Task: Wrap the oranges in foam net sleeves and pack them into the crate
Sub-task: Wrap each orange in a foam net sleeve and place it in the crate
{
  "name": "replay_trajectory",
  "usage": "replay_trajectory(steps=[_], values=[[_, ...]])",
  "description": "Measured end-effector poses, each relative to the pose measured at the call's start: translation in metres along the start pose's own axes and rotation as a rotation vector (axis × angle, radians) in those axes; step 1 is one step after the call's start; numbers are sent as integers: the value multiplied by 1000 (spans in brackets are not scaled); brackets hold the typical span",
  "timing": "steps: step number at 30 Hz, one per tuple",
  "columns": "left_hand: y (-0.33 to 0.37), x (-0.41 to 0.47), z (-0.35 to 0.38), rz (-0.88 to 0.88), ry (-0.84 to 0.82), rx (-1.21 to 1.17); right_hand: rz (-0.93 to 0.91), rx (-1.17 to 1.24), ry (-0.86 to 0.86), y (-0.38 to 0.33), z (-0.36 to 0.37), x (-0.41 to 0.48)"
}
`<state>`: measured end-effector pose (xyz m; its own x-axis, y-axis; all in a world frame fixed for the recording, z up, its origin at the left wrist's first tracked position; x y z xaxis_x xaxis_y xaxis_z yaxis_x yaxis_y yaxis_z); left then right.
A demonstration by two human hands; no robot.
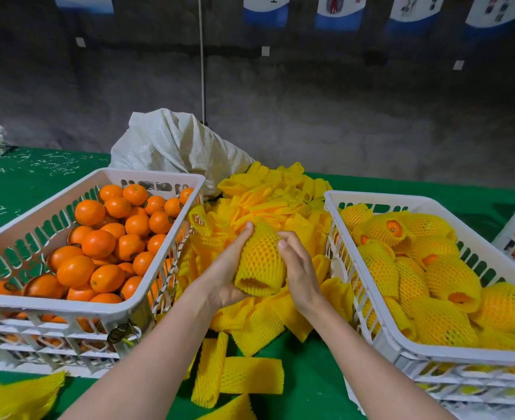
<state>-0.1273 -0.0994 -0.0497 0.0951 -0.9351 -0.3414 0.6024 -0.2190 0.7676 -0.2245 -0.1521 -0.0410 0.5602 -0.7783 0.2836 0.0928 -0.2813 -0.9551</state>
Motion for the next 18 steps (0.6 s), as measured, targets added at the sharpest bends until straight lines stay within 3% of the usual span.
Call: replay_trajectory(steps=[9,12,15,18], values=[[-6,-2,-3,109,-37,24,-52,-74,47,13,-10,-15],[-11,-2,2,161,102,75,-46,-117,34,12,-7,-17],[-11,2,8,212,186,-56,-34,-101,-20,8,-4,-23],[-16,3,18,213,145,-238,-62,-183,-46,-1,-2,-23]])
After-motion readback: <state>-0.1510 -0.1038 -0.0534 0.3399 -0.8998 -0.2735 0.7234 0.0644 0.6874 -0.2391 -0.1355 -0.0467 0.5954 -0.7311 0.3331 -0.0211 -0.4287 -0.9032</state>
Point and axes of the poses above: each hand's wrist, its own x-axis towards the middle knuckle, its own z-axis out of the palm, y = z × x, the point moved 4 cm from there along x, towards the middle knuckle, and after that the axes turned 2 degrees about z, right-handed, at the moved point
